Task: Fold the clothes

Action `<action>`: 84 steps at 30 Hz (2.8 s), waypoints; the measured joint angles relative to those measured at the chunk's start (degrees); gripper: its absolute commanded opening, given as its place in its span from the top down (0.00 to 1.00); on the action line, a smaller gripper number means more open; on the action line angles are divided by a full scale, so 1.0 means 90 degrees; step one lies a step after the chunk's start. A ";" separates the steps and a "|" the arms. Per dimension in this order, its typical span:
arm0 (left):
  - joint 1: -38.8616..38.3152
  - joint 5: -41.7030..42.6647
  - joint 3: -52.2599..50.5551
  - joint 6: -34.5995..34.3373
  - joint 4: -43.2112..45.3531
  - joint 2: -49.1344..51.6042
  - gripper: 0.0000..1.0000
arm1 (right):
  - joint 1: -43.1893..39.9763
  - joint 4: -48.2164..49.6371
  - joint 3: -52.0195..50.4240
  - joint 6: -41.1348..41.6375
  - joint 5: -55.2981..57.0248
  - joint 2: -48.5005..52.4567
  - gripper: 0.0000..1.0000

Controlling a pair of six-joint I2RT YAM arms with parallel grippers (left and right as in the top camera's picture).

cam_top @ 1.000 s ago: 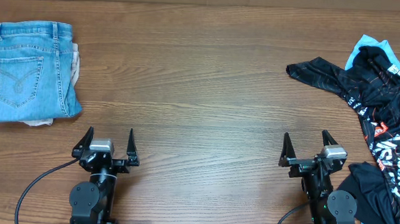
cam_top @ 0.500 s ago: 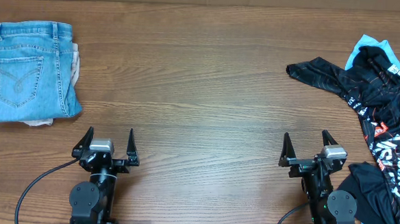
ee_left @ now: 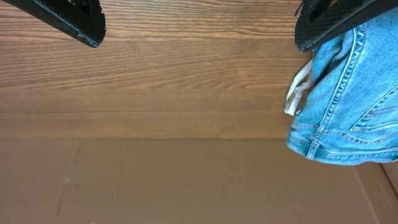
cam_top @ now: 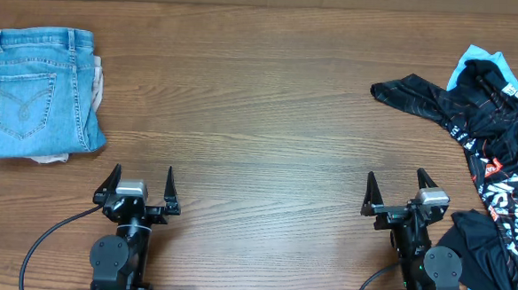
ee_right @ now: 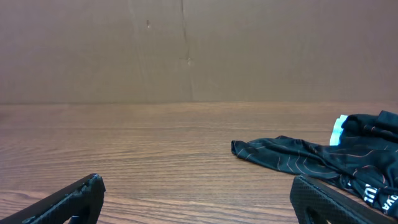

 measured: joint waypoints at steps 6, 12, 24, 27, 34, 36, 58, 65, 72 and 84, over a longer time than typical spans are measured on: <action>-0.0002 -0.0002 0.0000 0.0000 0.0000 0.0000 0.00 | 0.0000 0.0000 0.0002 -0.0002 0.0000 0.0000 0.00; 0.0000 0.0000 0.0000 0.0000 0.0000 0.0000 0.00 | 0.0000 -0.0002 0.0002 -0.0002 -0.0002 0.0000 0.00; -0.0002 0.0000 0.0000 0.0000 0.0000 0.0000 0.00 | 0.0000 0.0034 0.0002 -0.0002 -0.0002 0.0000 0.00; 0.0000 -0.0002 0.0000 0.0000 0.0000 0.0000 0.00 | 0.0000 0.0027 0.0002 -0.0002 -0.0002 0.0000 0.00; 0.0000 -0.0002 0.0000 0.0000 0.0000 0.0000 0.00 | 0.0000 0.0010 0.0002 0.0000 0.0000 0.0000 0.00; -0.0002 0.0000 0.0000 0.0000 0.0000 0.0000 0.00 | 0.0000 0.0005 0.0000 -0.0005 0.0000 0.0000 0.00; 0.0000 0.0131 0.0746 -0.1076 -0.1229 0.0015 0.00 | 0.0000 -0.0277 0.0318 0.0814 0.0277 0.0095 0.00; -0.0002 0.0294 0.2353 -0.1149 -0.2183 0.0675 0.00 | 0.0000 -0.0746 0.1727 0.0896 0.0554 0.1166 0.00; 0.0000 0.0313 0.3793 -0.1008 -0.3058 0.2198 0.00 | -0.0012 -0.1605 0.3592 0.0908 0.0738 0.3376 0.00; 0.0000 0.0318 0.5799 -0.1001 -0.4595 0.4350 0.00 | -0.1396 -0.3604 0.6946 0.0780 0.0316 0.7492 0.00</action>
